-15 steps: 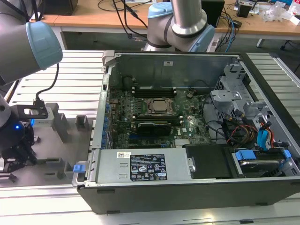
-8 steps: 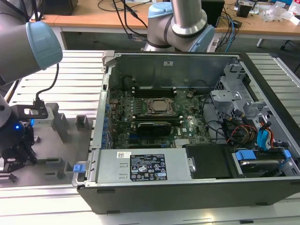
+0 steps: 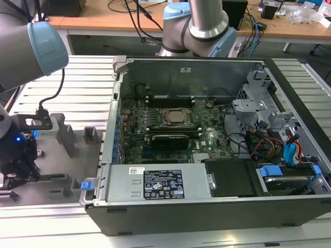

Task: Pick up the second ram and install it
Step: 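Pick up the second ram and move it above second insertion slot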

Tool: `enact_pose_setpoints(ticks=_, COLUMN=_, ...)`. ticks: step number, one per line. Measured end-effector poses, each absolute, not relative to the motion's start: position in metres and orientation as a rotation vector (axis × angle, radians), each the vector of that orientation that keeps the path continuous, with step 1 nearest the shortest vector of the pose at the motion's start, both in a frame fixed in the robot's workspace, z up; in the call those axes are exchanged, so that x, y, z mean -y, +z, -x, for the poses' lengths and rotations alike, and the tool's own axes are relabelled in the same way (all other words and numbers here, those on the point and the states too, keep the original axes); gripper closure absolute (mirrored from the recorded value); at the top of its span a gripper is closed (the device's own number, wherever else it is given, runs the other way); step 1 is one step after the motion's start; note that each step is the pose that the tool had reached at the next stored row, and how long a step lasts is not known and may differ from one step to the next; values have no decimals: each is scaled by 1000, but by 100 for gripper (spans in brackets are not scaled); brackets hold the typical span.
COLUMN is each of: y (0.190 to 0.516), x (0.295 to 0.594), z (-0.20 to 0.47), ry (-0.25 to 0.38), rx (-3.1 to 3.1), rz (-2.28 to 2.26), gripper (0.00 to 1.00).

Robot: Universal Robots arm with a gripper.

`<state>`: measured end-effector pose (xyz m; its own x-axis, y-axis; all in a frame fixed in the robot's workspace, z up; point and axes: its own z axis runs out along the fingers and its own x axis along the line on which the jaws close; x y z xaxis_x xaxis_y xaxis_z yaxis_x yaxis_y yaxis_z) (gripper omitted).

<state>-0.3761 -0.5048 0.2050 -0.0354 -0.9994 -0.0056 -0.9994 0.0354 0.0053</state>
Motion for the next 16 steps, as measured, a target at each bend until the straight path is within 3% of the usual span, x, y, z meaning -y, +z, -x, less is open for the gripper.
enact_pose_setpoints(ticks=16, y=224, x=505, z=376, ry=12, rx=-2260, rz=2182, gripper=87)
